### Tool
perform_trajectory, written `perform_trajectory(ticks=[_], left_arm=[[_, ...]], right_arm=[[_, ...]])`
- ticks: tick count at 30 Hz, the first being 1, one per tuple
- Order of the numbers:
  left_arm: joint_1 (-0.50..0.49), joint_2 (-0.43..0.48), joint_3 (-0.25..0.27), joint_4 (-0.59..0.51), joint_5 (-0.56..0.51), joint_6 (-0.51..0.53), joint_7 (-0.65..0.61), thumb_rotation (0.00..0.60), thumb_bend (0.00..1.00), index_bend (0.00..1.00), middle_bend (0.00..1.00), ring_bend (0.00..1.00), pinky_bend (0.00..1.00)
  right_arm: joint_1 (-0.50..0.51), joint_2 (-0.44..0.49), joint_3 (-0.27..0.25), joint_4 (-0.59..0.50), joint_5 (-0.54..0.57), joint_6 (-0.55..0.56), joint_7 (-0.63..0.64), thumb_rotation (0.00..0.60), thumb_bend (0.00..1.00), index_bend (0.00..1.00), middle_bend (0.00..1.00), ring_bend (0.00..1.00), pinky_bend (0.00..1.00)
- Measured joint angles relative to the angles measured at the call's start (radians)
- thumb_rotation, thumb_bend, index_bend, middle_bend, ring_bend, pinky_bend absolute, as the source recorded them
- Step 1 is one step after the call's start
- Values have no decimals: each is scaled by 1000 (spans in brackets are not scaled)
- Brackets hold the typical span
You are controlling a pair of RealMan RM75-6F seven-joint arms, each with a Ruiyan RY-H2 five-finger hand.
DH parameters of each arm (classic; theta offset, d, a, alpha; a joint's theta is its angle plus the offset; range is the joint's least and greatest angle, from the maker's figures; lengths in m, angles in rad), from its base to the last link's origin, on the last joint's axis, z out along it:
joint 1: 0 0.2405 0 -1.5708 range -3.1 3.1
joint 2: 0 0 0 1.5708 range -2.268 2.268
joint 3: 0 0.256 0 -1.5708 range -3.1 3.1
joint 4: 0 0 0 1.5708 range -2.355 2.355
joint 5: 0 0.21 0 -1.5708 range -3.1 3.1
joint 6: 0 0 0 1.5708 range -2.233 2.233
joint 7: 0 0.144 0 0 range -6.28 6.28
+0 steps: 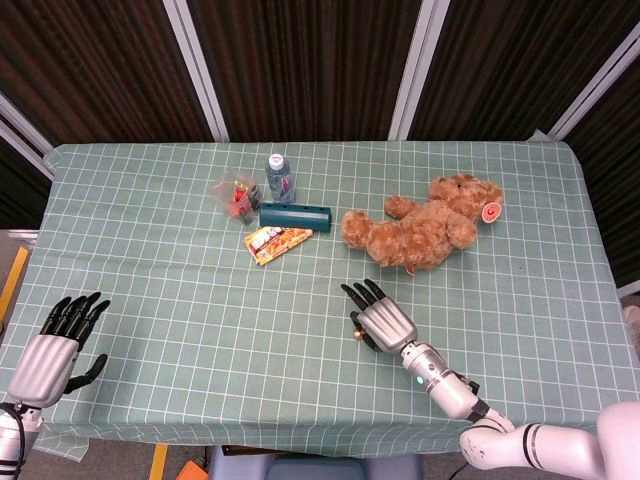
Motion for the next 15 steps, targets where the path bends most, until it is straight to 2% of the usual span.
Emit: perform_trajectory(ticks=[15], left_arm=[[3, -1, 0, 4, 8, 10, -8, 600, 384, 0, 0, 0, 16]], right_arm=[[15, -12, -9, 12, 13, 5, 8, 600, 476, 660, 10, 0, 0]])
